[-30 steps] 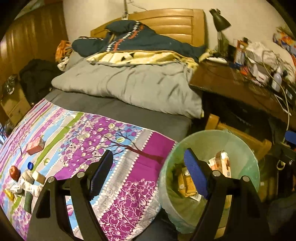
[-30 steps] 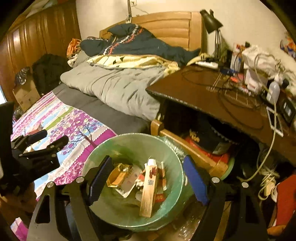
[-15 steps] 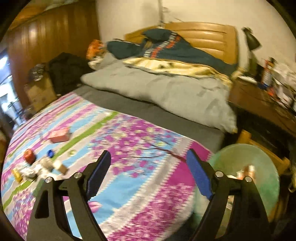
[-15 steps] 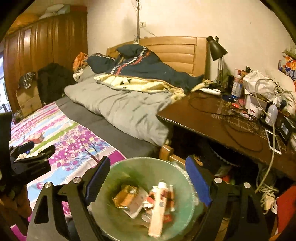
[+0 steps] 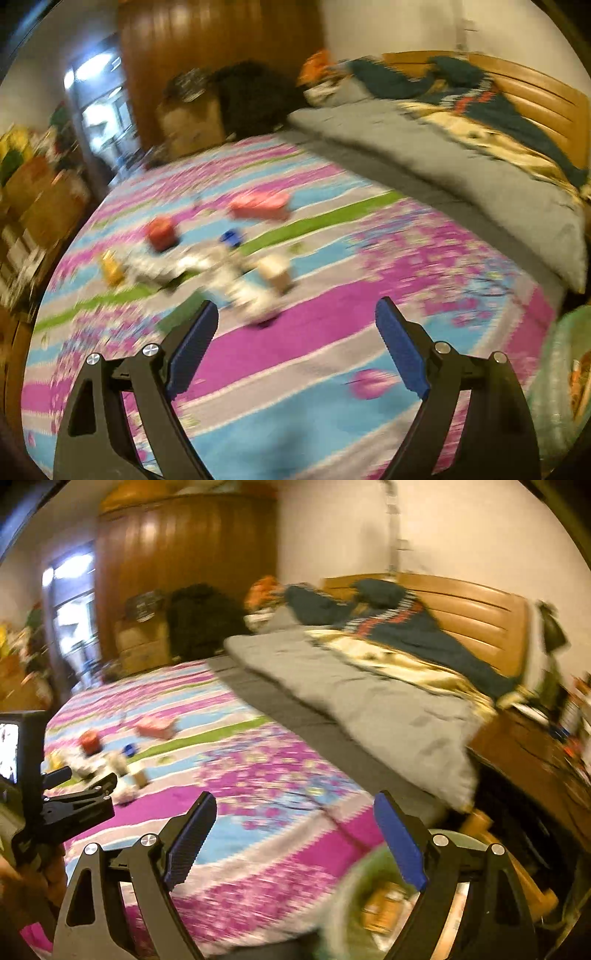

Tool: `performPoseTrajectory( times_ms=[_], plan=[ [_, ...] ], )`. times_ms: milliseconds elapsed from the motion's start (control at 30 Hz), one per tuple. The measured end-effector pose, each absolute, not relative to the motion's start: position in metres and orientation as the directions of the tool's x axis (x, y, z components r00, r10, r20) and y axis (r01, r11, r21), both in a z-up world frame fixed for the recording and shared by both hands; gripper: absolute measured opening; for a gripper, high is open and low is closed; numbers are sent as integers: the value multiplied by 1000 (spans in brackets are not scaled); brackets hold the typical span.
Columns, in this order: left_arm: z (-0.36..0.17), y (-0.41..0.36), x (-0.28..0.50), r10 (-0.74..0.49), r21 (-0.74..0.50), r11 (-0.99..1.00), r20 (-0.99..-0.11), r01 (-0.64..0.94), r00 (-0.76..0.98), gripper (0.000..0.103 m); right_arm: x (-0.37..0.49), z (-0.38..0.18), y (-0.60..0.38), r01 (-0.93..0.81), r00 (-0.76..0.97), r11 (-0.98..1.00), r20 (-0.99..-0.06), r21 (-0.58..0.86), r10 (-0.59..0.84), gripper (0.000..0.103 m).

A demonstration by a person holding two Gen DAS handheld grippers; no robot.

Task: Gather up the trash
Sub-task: 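Move both open grippers back over the remaining trash on the bed, then grasp the green scrubber with the left gripper while the right grasps the white printed wrapper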

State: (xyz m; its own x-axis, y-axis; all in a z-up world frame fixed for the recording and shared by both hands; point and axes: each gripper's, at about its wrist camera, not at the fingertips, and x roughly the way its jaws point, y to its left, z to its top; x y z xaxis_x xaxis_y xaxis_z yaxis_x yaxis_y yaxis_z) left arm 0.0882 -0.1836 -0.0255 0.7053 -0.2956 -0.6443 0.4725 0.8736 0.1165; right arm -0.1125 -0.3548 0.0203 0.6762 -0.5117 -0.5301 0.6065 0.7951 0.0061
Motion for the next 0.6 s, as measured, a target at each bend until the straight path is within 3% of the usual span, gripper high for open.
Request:
performPoseTrajectory(
  times_ms=[300, 467, 600],
  plan=[
    [-64, -57, 168, -112, 80, 967, -719, 242, 686, 84, 1, -2, -284, 365, 739, 931, -600, -24, -305, 87],
    [-83, -37, 193, -218, 60, 911, -771, 409, 599, 84, 43, -20, -267, 301, 721, 953, -658, 17, -216, 87],
    [-92, -53, 214, -241, 160, 830, -761, 535, 602, 84, 71, -37, -262, 269, 697, 963, -697, 31, -172, 87]
  ],
)
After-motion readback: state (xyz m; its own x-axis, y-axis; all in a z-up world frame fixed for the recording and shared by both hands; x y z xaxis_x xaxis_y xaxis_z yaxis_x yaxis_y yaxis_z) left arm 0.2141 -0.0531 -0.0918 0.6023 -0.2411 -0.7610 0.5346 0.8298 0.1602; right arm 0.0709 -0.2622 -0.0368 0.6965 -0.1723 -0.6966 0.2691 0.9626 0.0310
